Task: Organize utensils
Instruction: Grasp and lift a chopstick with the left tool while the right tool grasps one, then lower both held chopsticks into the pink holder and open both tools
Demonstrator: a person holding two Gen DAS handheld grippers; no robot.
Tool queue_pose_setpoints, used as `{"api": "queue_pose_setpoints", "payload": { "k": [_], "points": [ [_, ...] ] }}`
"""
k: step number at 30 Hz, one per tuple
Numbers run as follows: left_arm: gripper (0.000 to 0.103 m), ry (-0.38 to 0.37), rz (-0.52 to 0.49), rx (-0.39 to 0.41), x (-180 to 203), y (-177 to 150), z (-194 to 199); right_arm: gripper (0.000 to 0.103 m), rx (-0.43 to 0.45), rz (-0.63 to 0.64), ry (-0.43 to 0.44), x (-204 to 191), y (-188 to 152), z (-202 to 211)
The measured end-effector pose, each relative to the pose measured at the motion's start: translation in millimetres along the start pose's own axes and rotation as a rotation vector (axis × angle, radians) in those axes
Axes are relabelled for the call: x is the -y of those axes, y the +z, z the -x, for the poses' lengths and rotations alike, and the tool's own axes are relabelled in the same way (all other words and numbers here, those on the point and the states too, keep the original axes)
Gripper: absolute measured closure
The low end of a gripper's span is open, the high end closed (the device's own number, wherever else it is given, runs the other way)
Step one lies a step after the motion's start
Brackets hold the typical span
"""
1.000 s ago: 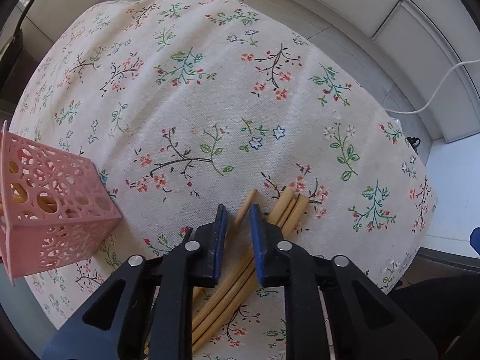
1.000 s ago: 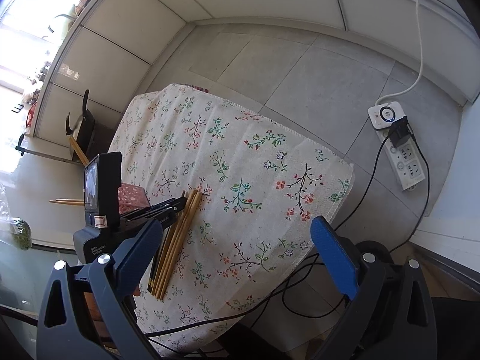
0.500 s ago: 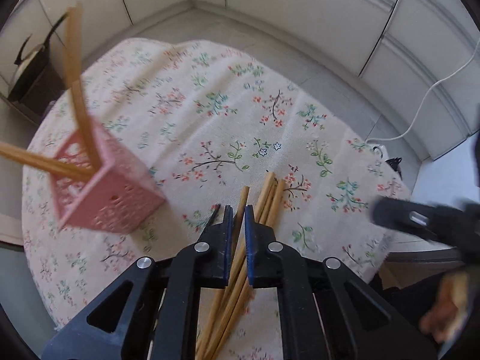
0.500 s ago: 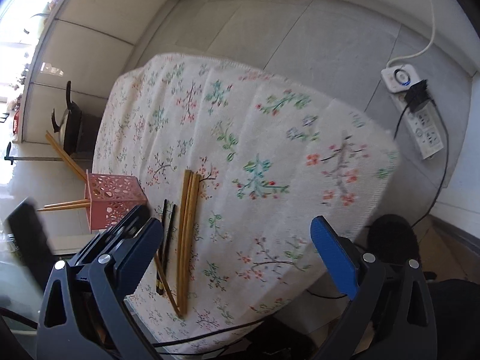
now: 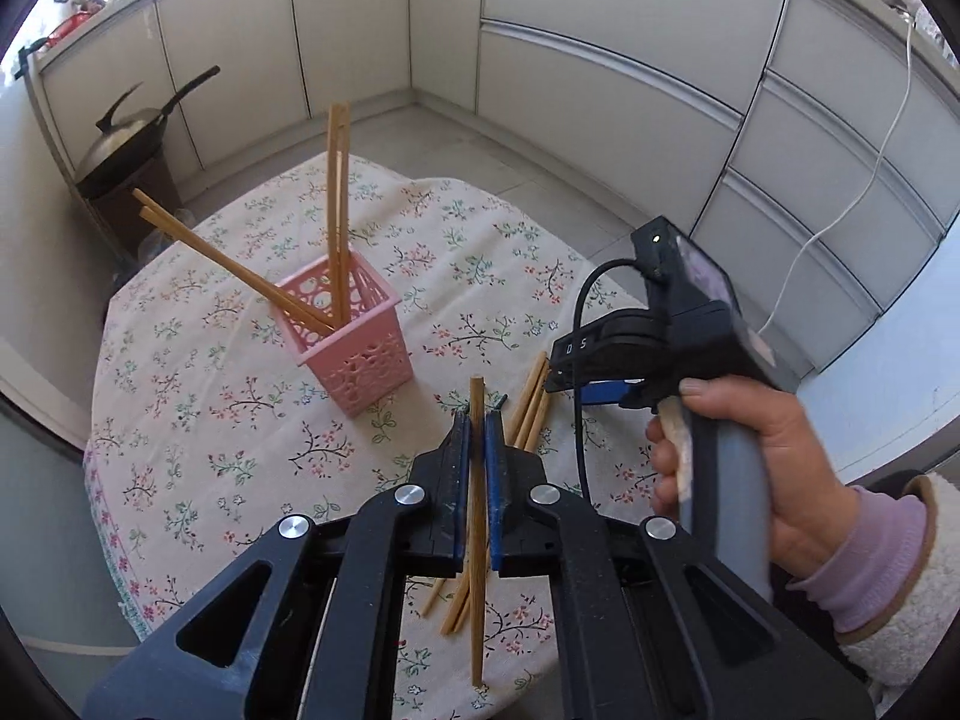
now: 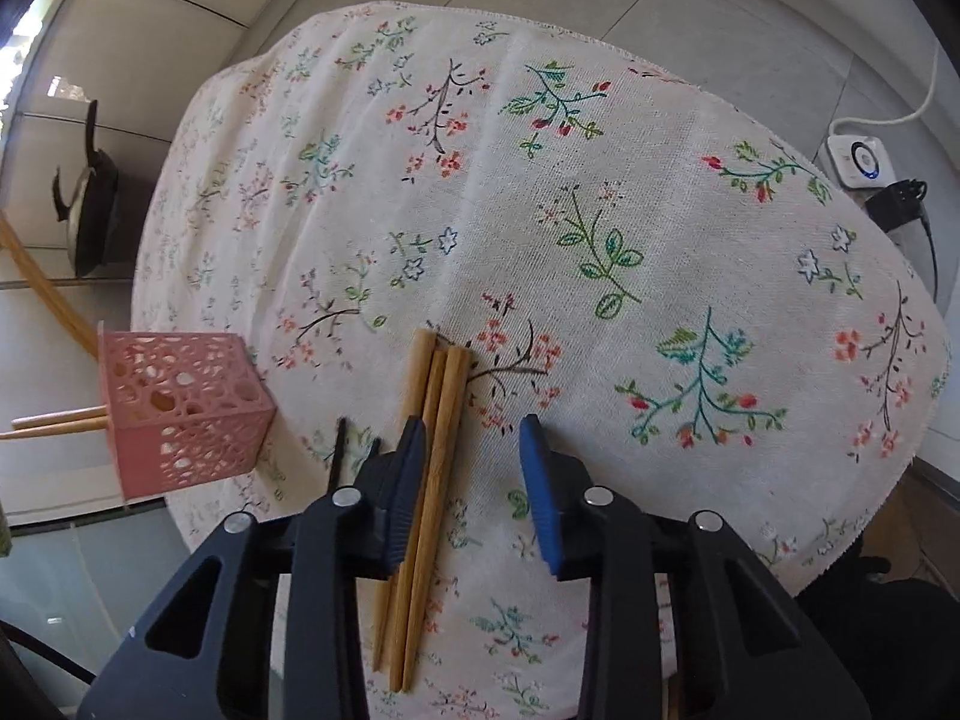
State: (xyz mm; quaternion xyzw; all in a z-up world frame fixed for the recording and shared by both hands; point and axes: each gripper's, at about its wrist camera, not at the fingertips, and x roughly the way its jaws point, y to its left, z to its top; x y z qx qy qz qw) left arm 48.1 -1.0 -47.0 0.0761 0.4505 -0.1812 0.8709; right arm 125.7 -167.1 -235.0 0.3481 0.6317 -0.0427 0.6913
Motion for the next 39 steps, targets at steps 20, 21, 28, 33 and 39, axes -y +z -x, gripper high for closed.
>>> {"api": "queue_pose_setpoints", "payload": {
  "k": [20, 21, 28, 33, 39],
  "points": [
    [0.099, 0.01, 0.123, 0.132, -32, 0, 38, 0.095, 0.161, 0.128, 0.025, -7, -5, 35],
    [0.099, 0.008, 0.138, 0.149, -35, 1, 41, 0.095, 0.193, 0.15, 0.037, -9, -8, 48],
    [0.099, 0.012, 0.221, 0.244, -46, 7, 62, 0.095, 0.433, 0.279, 0.154, -22, -33, 146],
    [0.099, 0.012, 0.275, 0.323, -54, 15, 81, 0.095, 0.568, 0.322, 0.24, -32, -41, 203],
    [0.099, 0.034, 0.332, 0.437, -65, 37, 110, 0.096, 0.649, 0.307, 0.349, -51, -31, 245]
  ]
}}
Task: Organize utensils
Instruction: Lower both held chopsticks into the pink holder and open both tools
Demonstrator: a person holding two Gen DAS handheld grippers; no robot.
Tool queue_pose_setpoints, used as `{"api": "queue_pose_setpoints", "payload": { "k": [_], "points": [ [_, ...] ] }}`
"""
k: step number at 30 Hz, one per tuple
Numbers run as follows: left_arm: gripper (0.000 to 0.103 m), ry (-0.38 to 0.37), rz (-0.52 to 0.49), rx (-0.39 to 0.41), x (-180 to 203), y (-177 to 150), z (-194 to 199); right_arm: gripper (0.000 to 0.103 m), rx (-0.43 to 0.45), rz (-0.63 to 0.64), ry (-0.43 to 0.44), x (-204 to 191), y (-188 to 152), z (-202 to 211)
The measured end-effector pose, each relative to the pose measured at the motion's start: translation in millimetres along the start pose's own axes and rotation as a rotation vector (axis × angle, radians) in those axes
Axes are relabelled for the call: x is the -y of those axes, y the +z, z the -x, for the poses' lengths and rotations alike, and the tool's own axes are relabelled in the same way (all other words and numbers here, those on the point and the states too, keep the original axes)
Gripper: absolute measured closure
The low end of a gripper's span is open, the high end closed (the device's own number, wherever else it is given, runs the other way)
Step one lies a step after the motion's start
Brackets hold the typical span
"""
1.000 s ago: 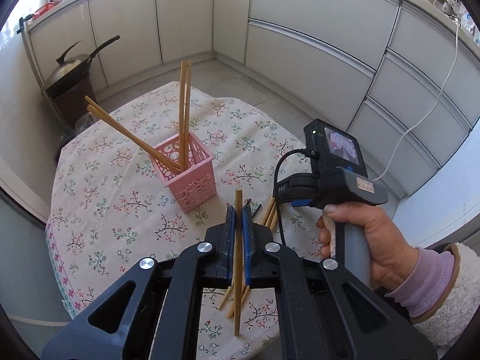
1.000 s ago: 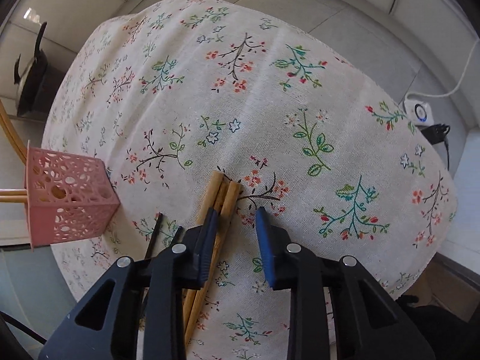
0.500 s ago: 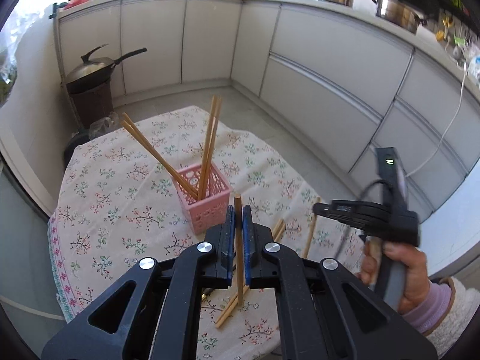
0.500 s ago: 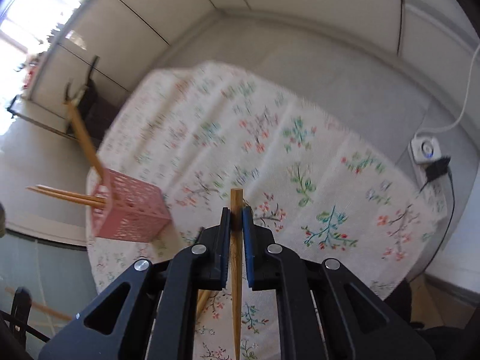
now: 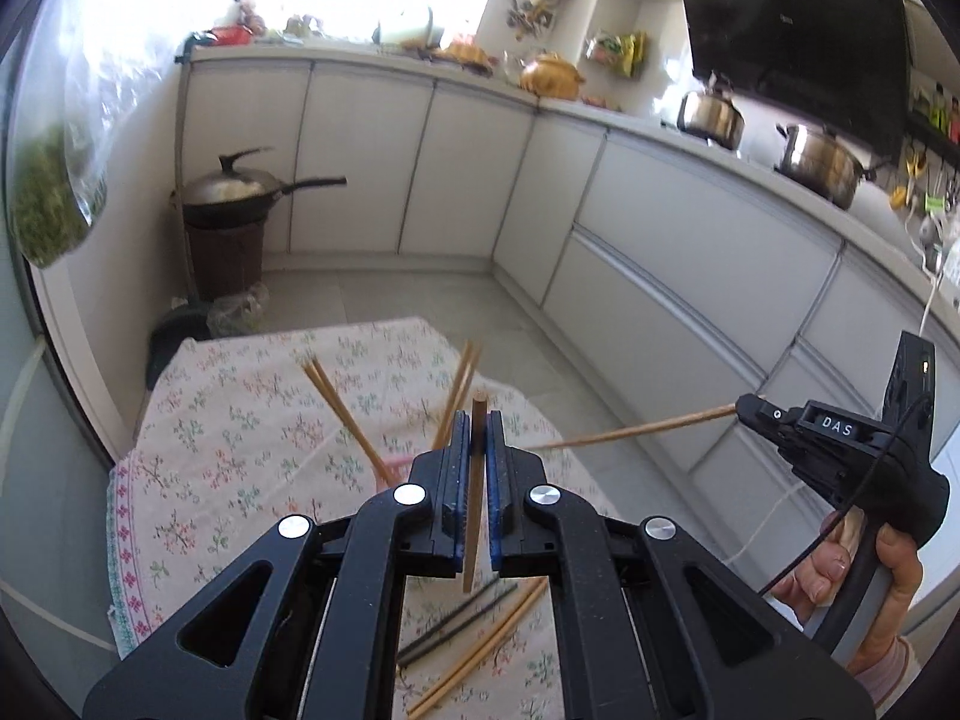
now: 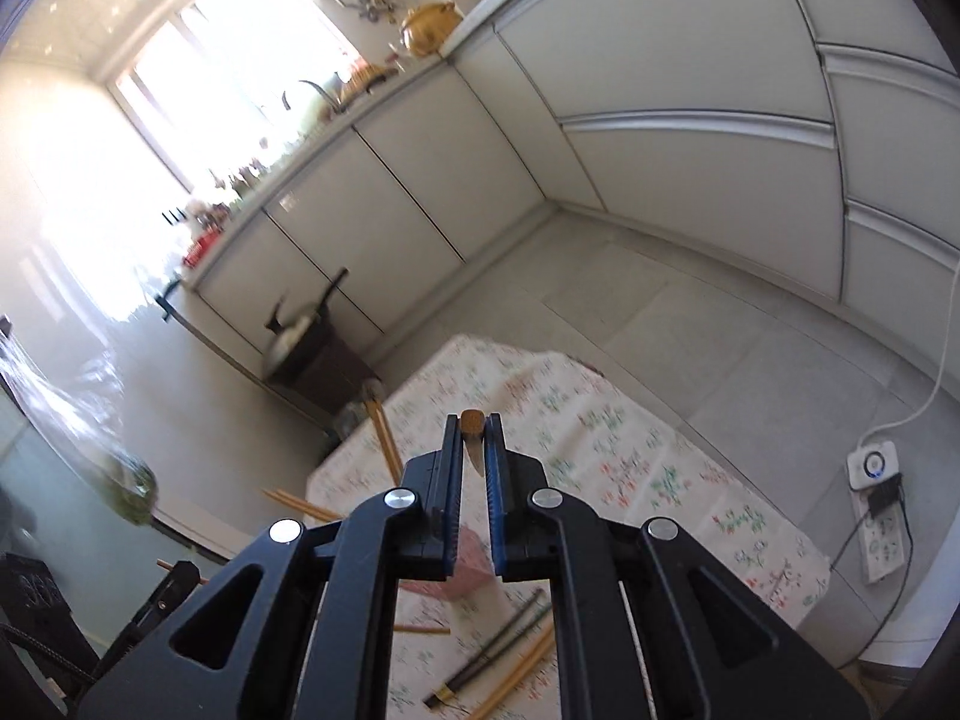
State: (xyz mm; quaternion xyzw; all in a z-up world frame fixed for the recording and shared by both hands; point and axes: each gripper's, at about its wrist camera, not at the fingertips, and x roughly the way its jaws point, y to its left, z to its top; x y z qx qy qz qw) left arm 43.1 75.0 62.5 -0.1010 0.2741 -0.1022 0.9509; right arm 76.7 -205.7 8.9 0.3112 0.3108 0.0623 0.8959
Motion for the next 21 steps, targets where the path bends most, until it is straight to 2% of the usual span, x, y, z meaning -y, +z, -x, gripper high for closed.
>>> {"api": "queue_pose_setpoints", "payload": {
  "k": [7, 11, 16, 21],
  "points": [
    [0.099, 0.022, 0.068, 0.146, -8, 47, 25, 0.095, 0.054, -0.015, 0.094, -23, 33, 14],
    [0.099, 0.057, 0.111, 0.209, -14, 59, 28, 0.095, 0.056, -0.027, 0.136, -30, 40, 14],
    [0.099, 0.101, 0.147, 0.212, -25, 60, 11, 0.095, 0.043, -0.02, 0.148, -36, 40, 5],
    [0.098, 0.12, 0.182, 0.161, -39, 52, -21, 0.095, 0.019, -0.023, 0.146, -38, 36, -6]
  ]
}}
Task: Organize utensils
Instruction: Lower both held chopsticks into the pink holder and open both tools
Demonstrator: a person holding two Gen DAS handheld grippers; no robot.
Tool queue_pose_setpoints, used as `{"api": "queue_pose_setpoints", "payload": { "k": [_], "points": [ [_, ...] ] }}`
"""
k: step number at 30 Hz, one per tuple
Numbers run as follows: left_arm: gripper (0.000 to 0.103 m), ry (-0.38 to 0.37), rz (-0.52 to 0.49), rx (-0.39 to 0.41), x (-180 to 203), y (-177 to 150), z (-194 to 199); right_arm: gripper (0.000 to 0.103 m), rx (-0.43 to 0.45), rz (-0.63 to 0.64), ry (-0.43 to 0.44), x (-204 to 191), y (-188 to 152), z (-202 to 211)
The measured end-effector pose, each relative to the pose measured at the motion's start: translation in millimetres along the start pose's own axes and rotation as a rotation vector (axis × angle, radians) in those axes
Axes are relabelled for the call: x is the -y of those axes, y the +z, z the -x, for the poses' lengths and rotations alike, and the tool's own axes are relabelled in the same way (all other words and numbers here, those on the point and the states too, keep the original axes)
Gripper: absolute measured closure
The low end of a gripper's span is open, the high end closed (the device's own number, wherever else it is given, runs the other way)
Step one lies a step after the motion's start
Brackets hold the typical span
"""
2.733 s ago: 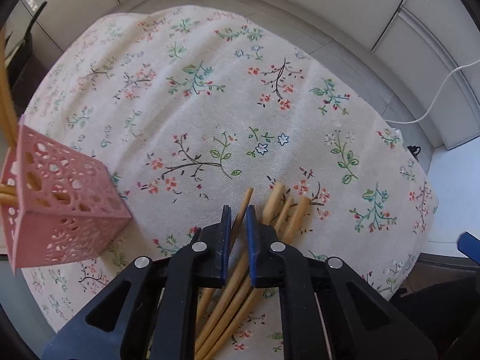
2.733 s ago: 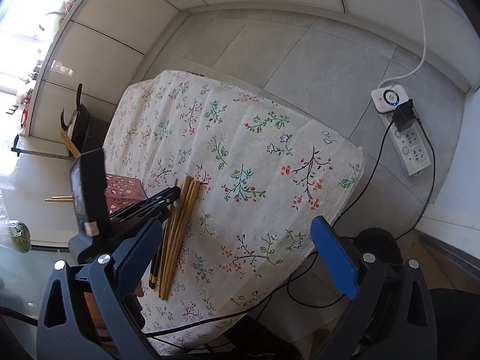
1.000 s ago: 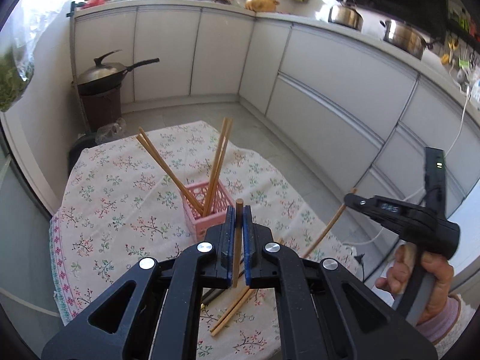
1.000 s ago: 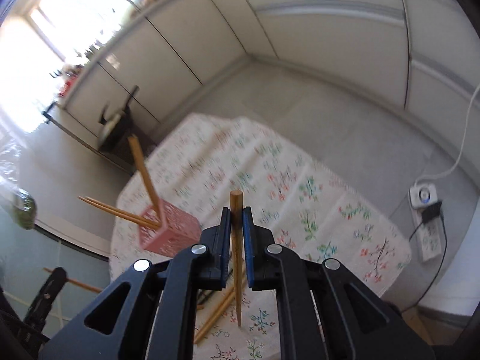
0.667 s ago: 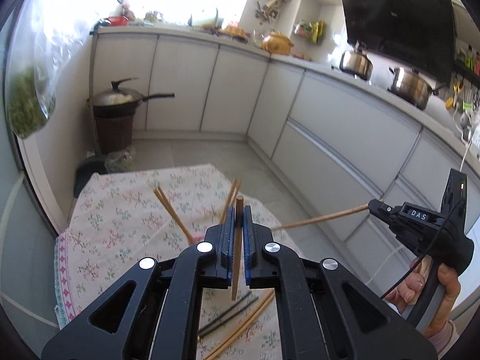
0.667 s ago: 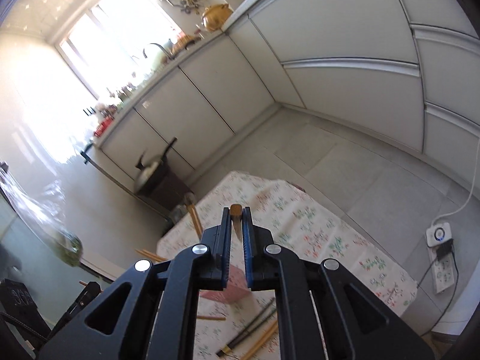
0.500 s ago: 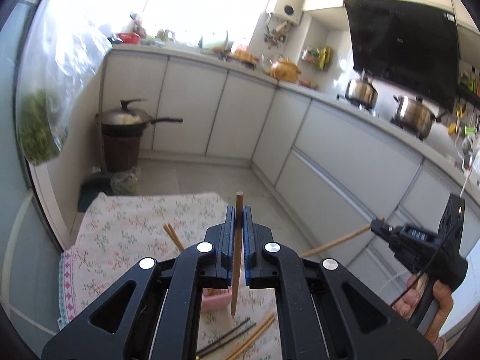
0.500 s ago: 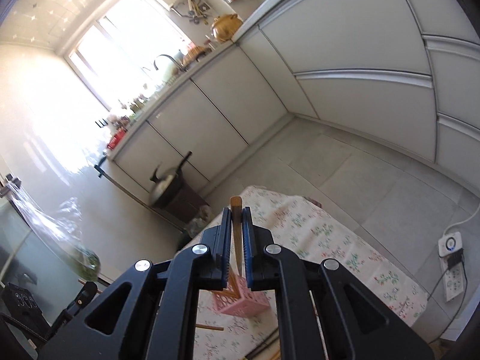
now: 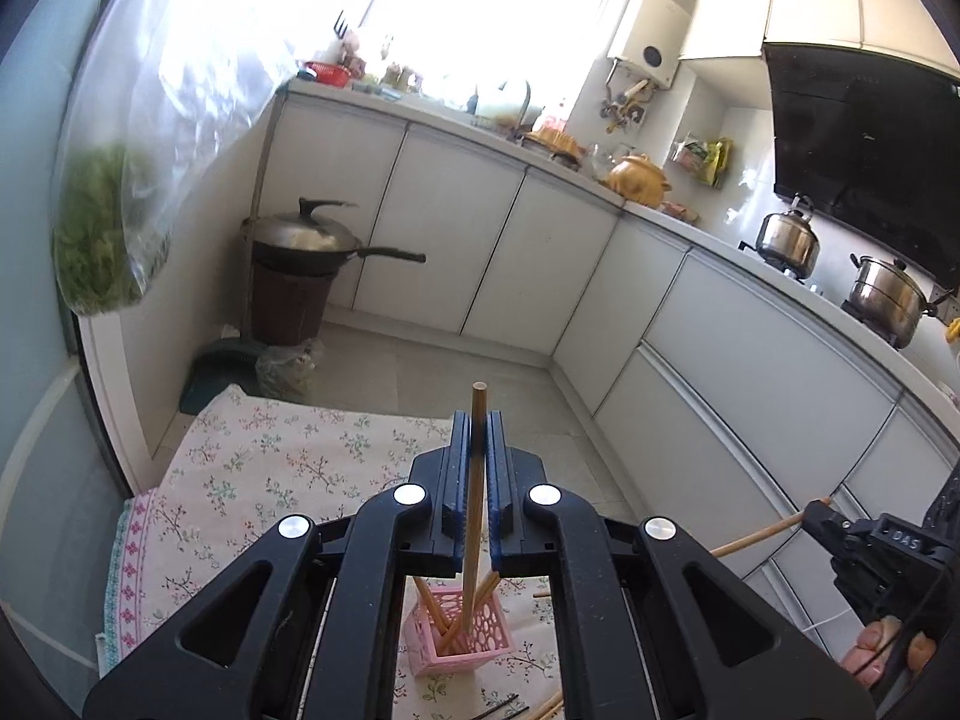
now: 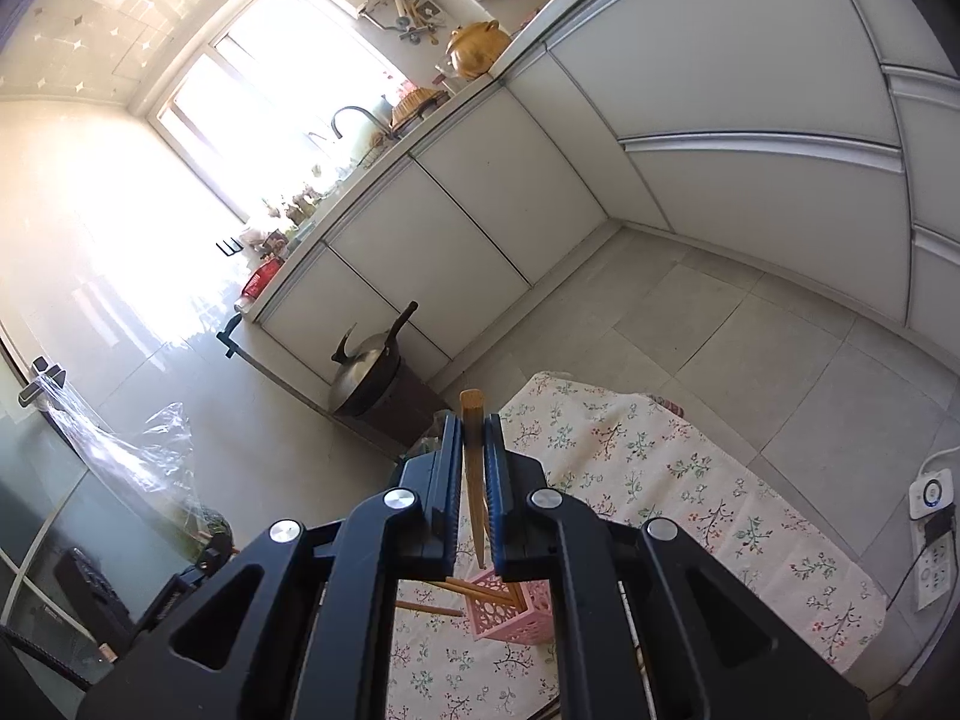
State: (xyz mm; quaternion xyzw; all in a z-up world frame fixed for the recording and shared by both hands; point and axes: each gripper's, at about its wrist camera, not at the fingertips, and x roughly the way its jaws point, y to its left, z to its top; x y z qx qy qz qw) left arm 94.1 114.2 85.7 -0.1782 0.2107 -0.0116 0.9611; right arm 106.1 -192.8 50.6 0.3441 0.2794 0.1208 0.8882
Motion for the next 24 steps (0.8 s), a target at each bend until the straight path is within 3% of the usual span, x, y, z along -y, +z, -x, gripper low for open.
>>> {"api": "queue_pose_setpoints", "payload": {
  "k": [3, 5, 13, 24],
  "points": [
    [0.095, -0.007, 0.026, -0.067, -7, -13, -17, 0.095, -0.014, 0.006, -0.002, -1, -2, -6],
    [0.079, -0.019, 0.038, -0.072, -9, -17, -18, 0.095, -0.02, 0.008, 0.0, -2, -2, -9],
    [0.062, 0.028, 0.073, 0.009, -21, -3, 15, 0.095, -0.052, 0.045, -0.012, -10, -9, -20],
    [0.06, 0.036, 0.071, -0.035, -25, -5, 7, 0.095, -0.142, 0.061, -0.063, -11, -22, -59]
  ]
}}
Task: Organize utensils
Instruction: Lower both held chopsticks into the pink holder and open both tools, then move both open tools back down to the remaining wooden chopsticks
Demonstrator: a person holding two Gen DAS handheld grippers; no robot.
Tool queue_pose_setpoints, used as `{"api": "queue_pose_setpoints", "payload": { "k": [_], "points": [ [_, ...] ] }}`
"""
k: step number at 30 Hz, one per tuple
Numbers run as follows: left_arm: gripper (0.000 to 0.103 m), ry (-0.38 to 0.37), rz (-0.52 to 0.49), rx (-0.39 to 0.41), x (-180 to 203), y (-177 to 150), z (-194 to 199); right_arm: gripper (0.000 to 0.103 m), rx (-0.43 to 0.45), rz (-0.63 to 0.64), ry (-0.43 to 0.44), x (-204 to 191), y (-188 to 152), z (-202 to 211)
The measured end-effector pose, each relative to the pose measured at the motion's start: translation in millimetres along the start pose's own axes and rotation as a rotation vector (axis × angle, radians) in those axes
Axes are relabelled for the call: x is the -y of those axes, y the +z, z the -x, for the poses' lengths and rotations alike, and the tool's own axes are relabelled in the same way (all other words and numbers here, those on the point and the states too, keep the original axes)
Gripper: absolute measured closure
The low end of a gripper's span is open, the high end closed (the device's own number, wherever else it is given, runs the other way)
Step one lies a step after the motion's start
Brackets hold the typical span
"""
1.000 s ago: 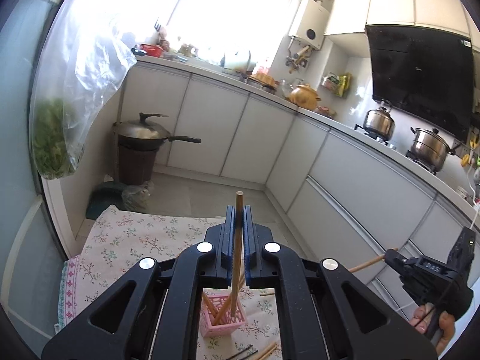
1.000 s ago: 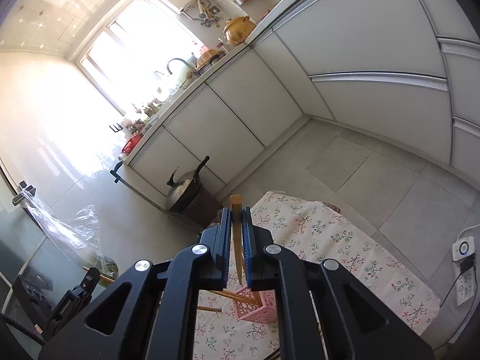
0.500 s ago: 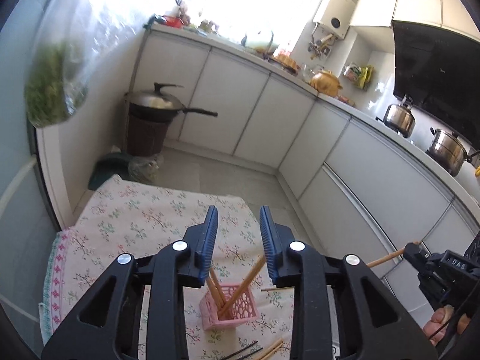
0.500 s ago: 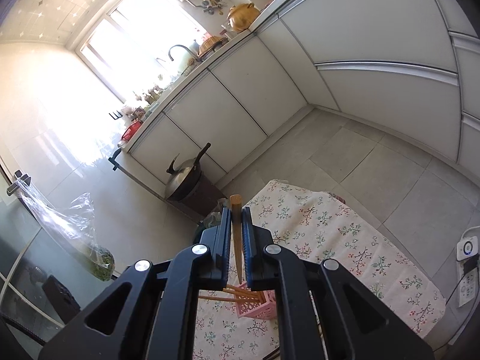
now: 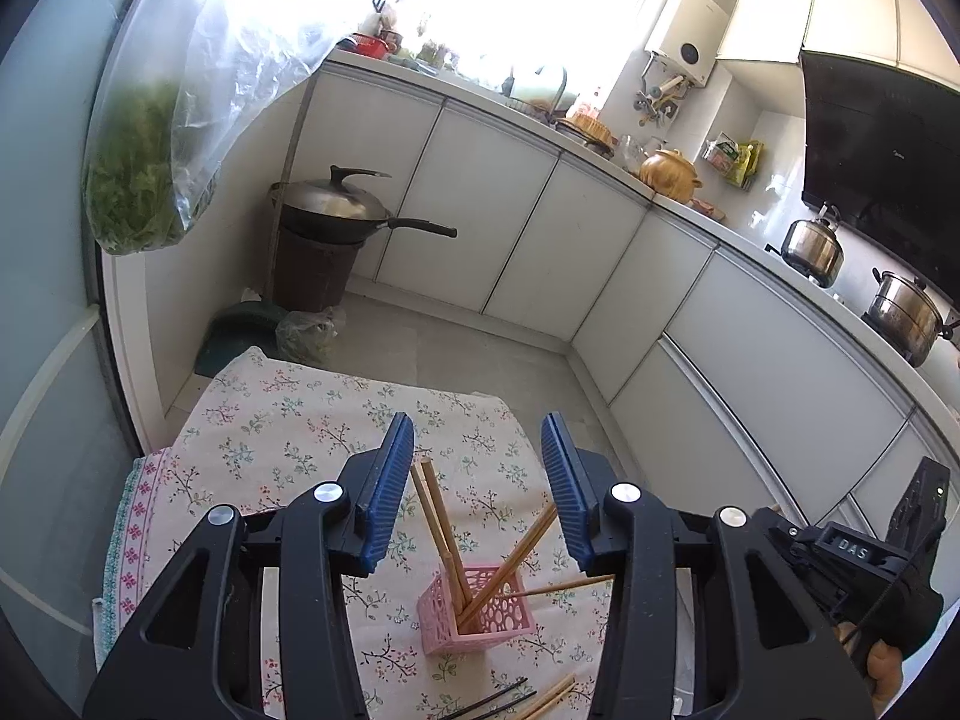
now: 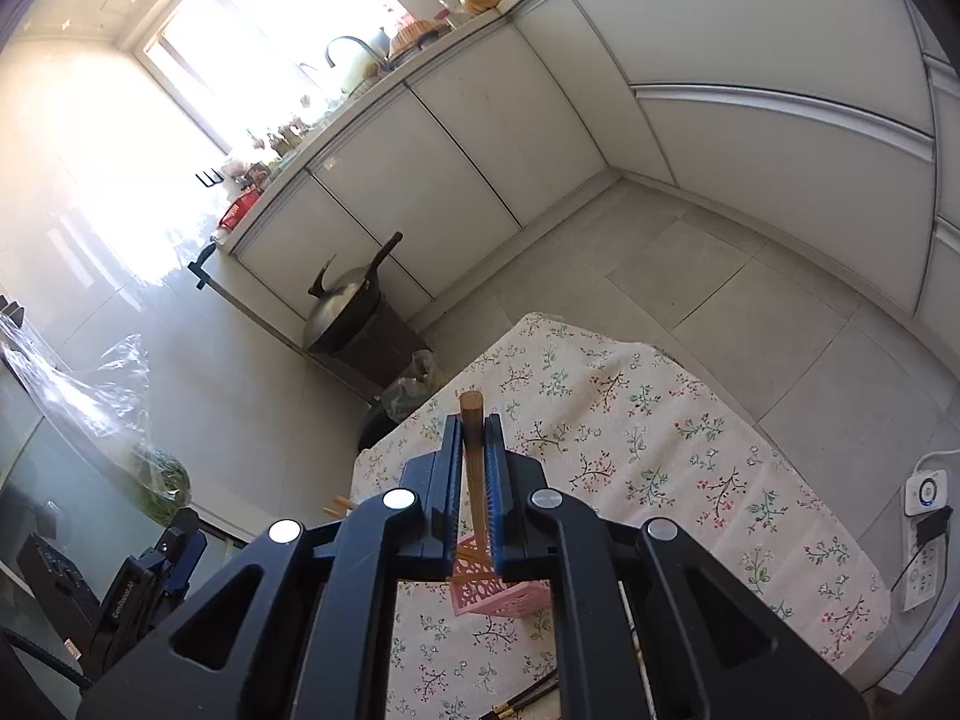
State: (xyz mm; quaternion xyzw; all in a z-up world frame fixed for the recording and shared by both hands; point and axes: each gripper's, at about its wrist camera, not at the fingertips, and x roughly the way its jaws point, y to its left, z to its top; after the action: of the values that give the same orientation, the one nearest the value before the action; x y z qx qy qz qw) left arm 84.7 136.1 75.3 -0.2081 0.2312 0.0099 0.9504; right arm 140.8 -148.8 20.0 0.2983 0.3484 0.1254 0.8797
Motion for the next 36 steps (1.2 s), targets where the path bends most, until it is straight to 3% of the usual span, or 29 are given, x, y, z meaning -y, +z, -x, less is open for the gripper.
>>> {"api": "queue_pose_setpoints", "payload": {
  "k": [5, 13, 17, 27, 29, 36],
  "points": [
    [0.06, -0.006, -0.022, -0.013, 6, -2, -2, 0.087, -0.025, -0.027, 0.018, -1, 1, -18],
    [0.056, -0.012, -0.09, -0.025, 23, -10, -1, 0.087, 0.019, 0.048, 0.017, -17, -7, -7],
    [0.049, 0.013, -0.141, -0.009, 35, -17, 0, 0.071, 0.047, 0.138, -0.026, -29, -18, 0],
    [0.029, 0.065, -0.228, 0.036, 53, -32, 5, 0.066, 0.121, 0.314, -0.135, -48, -40, 14],
    [0.026, 0.075, -0.242, 0.041, 57, -35, 4, 0.053, 0.136, 0.331, -0.146, -49, -43, 17],
    [0.018, 0.094, -0.261, 0.051, 62, -42, 5, 0.039, 0.181, 0.361, -0.204, -45, -49, 26]
  ]
}}
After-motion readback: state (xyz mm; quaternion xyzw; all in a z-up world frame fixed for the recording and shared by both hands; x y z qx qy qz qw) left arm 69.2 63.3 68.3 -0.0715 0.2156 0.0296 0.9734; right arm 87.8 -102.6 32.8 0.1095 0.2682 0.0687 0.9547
